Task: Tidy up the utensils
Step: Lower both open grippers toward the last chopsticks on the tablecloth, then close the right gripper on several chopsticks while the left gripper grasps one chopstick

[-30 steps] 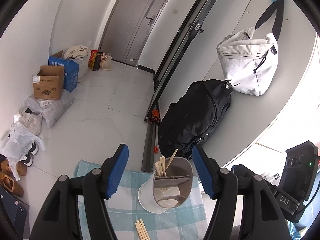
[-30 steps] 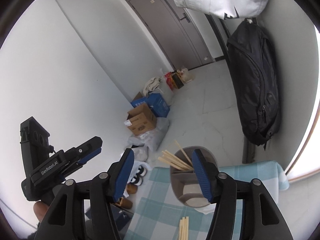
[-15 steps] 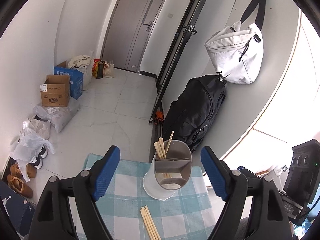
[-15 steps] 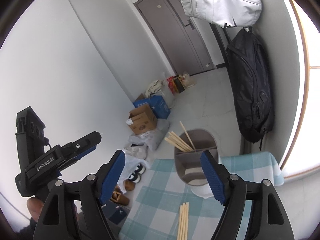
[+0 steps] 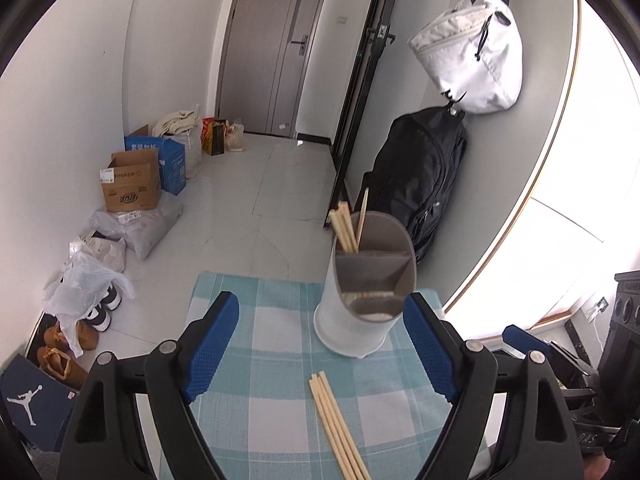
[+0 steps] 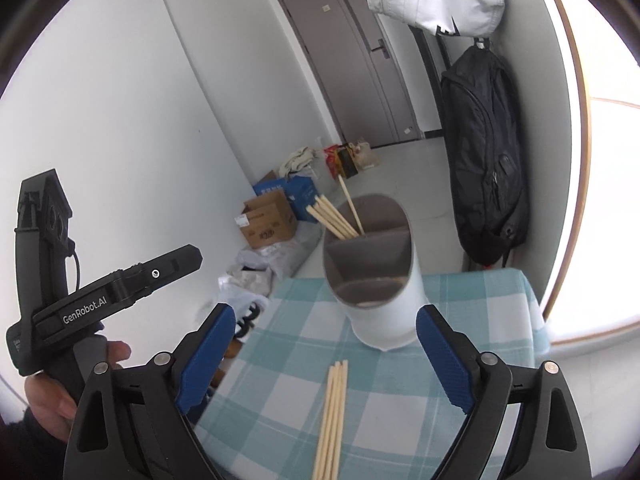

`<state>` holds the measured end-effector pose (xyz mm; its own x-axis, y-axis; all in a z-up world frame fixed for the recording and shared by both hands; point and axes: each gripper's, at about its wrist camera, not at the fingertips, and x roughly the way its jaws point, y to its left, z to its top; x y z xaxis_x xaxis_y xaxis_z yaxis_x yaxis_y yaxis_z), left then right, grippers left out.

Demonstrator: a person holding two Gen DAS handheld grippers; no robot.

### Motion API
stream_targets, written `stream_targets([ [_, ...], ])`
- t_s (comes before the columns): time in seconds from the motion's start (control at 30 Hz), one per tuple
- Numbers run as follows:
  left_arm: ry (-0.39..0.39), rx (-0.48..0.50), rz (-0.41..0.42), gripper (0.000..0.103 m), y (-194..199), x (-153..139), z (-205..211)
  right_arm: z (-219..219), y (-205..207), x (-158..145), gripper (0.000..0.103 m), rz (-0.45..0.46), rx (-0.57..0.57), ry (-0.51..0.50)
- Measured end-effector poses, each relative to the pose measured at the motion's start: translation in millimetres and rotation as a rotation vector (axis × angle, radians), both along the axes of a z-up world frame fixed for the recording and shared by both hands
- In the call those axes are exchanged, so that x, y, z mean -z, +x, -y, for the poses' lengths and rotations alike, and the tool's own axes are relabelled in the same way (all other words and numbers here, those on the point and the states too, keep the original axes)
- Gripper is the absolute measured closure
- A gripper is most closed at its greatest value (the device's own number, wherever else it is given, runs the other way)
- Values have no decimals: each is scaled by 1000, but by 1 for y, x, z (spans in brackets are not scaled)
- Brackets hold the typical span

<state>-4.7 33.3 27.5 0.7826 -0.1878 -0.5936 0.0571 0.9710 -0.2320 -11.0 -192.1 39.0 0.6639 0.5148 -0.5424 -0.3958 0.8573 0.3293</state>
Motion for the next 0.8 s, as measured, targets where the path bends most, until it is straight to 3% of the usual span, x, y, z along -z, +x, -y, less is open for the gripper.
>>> stream_targets([
  [0.2, 2, -31, -87, 22, 6, 42, -4, -6, 8, 37, 10, -87, -20, -75],
  [0.37, -12, -52, -135, 22, 13, 63, -18, -24, 23, 67, 10, -180, -64, -179],
  [0.47, -9, -83, -146, 22, 14, 74, -30, -34, 39, 84, 13, -251, -89, -191],
  [0.53, -16, -112, -175, 22, 16, 81, -41, -43, 48, 95, 19, -286, -105, -218],
  [0.6, -43, -132, -195, 22, 19, 85, -50, -53, 56, 105, 34, -311, -113, -245],
  [0.7, -71, -151, -219, 22, 21, 89, -61, -67, 71, 122, 49, -360, -134, -271],
  [0.8, -74, -163, -229, 22, 22, 92, -67, -79, 80, 135, 55, -399, -147, -294],
])
